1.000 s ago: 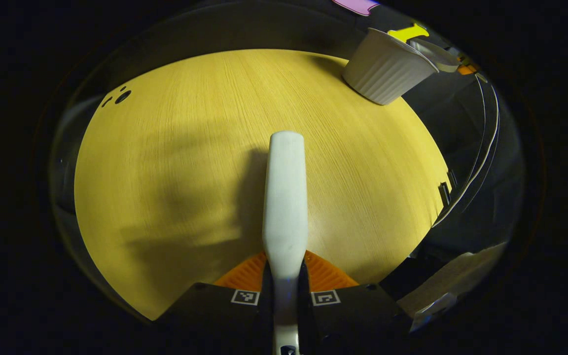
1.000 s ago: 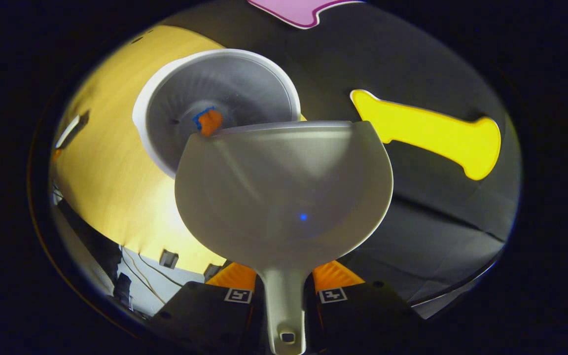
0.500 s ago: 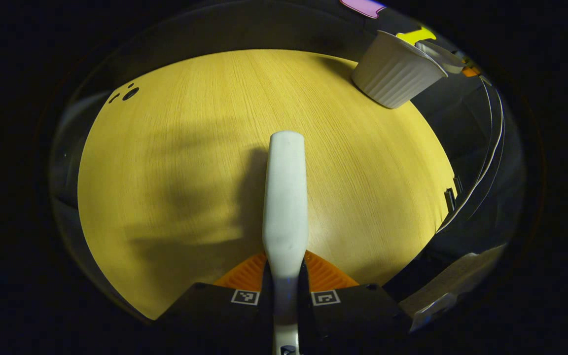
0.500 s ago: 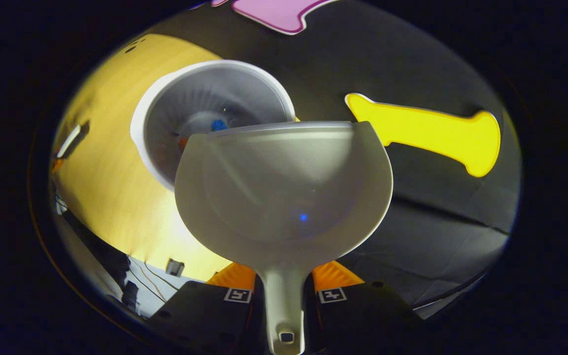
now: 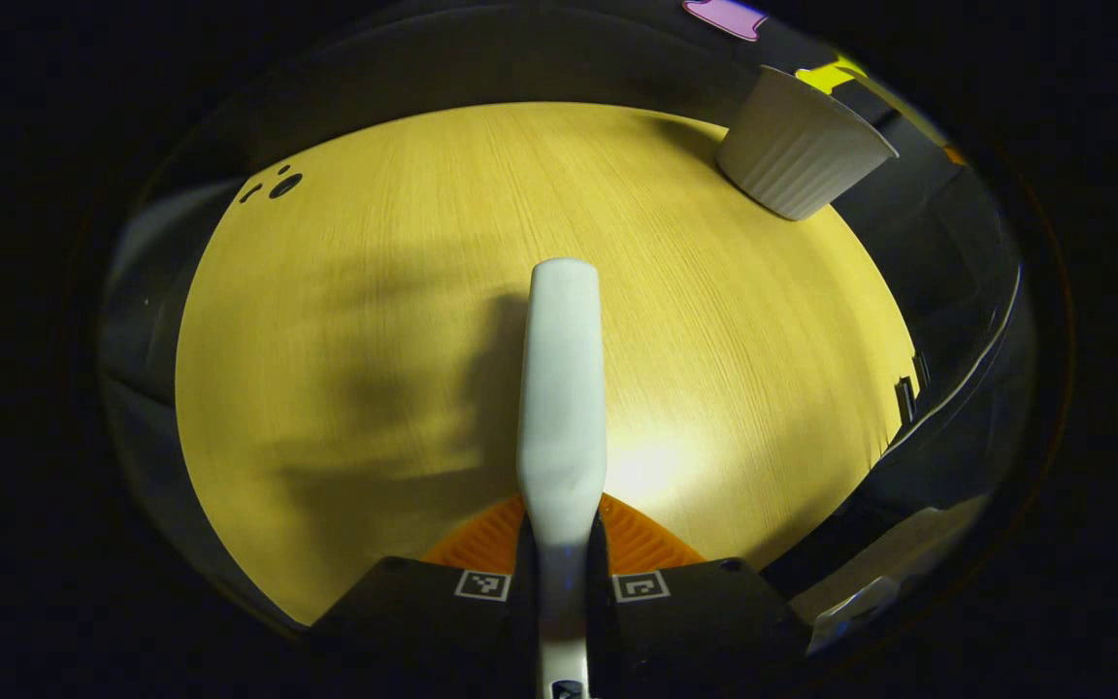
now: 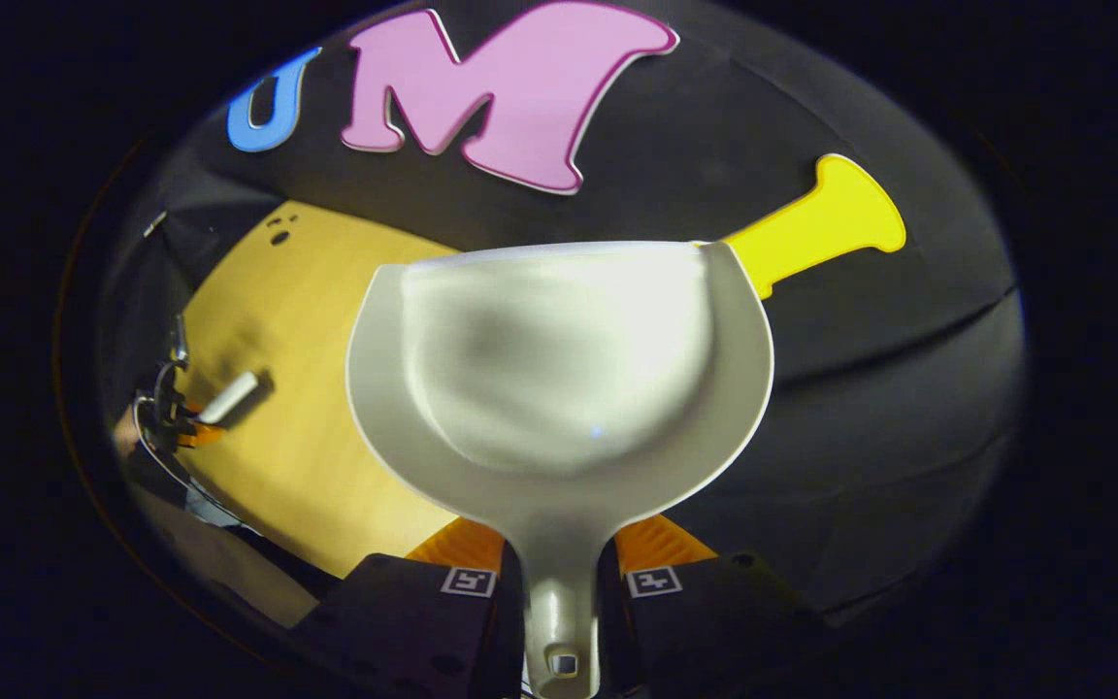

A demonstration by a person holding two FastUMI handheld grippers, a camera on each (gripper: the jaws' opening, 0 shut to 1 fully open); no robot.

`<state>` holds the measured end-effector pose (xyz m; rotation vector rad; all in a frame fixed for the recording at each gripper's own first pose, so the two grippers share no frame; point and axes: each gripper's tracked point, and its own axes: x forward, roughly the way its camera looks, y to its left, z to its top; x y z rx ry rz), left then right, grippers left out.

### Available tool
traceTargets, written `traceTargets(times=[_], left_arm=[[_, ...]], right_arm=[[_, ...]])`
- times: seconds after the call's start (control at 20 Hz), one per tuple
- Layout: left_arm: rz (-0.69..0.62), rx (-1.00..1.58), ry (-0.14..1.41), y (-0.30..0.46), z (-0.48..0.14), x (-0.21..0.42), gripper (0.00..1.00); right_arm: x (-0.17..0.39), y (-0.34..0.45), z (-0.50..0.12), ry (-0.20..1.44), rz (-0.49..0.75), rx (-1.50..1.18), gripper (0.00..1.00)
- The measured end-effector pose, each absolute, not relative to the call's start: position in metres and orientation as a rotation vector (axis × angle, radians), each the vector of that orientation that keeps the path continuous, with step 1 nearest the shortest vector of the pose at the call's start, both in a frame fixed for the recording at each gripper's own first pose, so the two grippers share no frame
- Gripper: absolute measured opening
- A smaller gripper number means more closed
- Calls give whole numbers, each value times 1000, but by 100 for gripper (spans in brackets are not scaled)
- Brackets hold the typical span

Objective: Pick up the small broom and dustpan from the desktop, sweep the trash into the dustpan with the broom, and then empty the trash into the garbage bin.

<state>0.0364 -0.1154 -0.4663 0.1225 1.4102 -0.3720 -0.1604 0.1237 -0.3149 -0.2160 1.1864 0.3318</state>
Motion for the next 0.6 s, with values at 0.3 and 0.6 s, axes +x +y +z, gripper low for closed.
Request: traceTargets(times=[0.3, 0.6], left_arm=[[-335, 144, 1372, -112, -466, 41, 22], [-296, 174, 1372, -108, -467, 39, 24]], right_arm=[[-255, 217, -339, 1180, 468, -69, 34], [-329, 279, -405, 1286, 492, -6, 34]])
